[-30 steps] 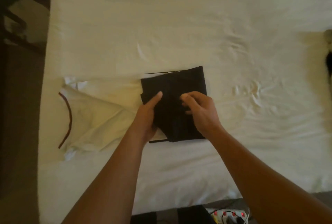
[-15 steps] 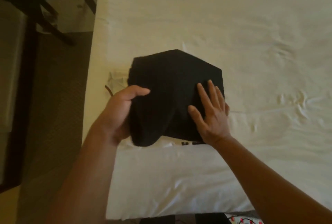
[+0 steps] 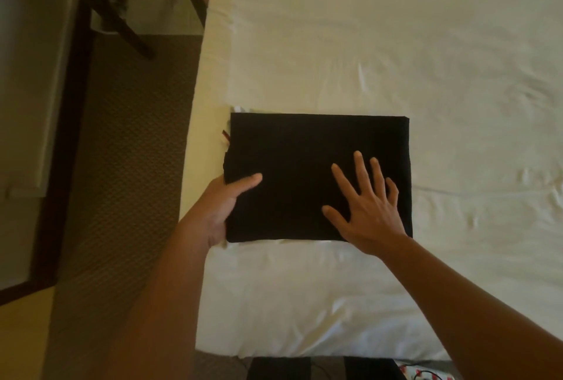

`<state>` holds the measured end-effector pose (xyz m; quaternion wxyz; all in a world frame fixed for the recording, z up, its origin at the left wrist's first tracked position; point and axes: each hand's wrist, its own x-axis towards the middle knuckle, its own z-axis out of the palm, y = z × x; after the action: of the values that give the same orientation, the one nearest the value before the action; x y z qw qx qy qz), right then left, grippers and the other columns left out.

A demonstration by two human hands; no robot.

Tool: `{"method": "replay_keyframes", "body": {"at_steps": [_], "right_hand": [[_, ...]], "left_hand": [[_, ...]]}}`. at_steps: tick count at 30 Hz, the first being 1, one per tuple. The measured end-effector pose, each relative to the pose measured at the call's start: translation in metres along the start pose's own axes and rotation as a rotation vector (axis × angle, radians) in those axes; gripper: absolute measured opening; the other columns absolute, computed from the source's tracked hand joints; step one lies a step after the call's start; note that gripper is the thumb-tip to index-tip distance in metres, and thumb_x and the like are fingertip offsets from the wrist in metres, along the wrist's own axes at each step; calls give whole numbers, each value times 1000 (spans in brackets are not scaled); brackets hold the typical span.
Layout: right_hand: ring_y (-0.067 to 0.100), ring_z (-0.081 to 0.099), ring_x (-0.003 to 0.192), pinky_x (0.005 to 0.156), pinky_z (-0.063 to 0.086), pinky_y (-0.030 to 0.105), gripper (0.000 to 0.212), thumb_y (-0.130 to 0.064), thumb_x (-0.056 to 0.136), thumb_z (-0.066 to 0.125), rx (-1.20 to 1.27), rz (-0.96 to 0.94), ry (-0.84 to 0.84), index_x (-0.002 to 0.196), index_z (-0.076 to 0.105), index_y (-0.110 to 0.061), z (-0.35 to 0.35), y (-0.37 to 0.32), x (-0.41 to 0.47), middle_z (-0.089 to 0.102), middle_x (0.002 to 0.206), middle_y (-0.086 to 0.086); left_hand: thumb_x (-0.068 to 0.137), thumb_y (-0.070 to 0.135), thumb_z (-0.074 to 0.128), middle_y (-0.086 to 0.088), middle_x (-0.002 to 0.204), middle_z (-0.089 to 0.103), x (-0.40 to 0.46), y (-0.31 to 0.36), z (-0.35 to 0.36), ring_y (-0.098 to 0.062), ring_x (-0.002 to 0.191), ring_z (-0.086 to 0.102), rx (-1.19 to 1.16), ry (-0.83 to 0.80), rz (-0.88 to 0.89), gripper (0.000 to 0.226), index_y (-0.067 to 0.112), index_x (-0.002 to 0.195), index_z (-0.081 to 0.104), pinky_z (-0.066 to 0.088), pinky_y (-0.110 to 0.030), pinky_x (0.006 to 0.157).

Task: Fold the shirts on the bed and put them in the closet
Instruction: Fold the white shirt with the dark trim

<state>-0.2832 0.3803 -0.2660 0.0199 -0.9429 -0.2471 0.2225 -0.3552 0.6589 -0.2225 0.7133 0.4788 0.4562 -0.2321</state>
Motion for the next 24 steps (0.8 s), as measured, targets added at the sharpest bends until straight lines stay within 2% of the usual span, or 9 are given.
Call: {"method": "replay_keyframes", "body": {"at_steps": [5,8,10,12,13,15,18,21,24], "right_hand": [[32,-16,154,120,5,55,80,-76,95,24,-16,-14,-8,159,-6,-40,-3,3,-2,-23,167,2],[36,-7,154,118,16,59,86,-80,90,28,-80,-37,-27,160,-1,-39,-4,7,-1,-16,168,5],[38,3,153,115,22,61,87,-81,87,33,-89,-46,-17,159,9,-39,-7,10,2,-5,169,6],[37,14,149,112,28,60,81,-77,88,39,-48,-33,40,156,24,-35,-12,12,9,10,166,6],[36,18,146,111,30,60,77,-73,90,42,-19,-17,80,153,30,-32,-15,12,15,15,165,6],[36,16,147,112,27,60,72,-69,94,41,8,16,129,154,29,-30,-21,9,29,13,165,6],[36,-1,154,116,19,60,74,-71,98,26,-37,38,99,160,6,-35,-23,12,50,-7,169,3],[29,-13,154,120,12,58,73,-74,98,17,-12,13,13,159,-7,-42,-17,27,56,-19,167,-3],[25,-4,155,120,11,55,63,-65,102,25,102,39,40,159,11,-40,-18,30,58,-5,169,-5]], "left_hand": [[85,35,80,-6,108,74,-6,-23,-14,-26,105,69,318,361,134,34,17,113,71,53,-52,100],[89,24,77,-10,93,72,-11,-27,-5,-23,88,68,507,488,233,19,9,95,68,55,-43,83],[92,24,71,-5,96,62,-18,-16,15,-16,80,57,762,713,343,17,12,100,62,41,-35,73],[91,29,65,-10,111,55,-19,0,36,-25,95,54,941,917,530,31,13,117,59,35,-34,76],[91,32,63,-13,120,54,-14,5,44,-30,104,54,994,908,637,40,13,126,57,36,-35,79],[94,42,56,-16,139,51,8,9,56,-35,126,49,1182,759,776,54,15,141,50,41,-44,94],[101,62,30,-15,167,19,43,10,55,-37,154,16,1505,527,728,72,24,161,21,21,-56,120],[97,71,7,-9,171,-7,68,7,32,-29,157,-5,1612,435,675,79,29,163,-3,4,-55,124],[99,69,12,-9,171,-8,69,12,29,-28,157,-5,1622,419,649,77,28,163,-3,2,-54,123]]}}
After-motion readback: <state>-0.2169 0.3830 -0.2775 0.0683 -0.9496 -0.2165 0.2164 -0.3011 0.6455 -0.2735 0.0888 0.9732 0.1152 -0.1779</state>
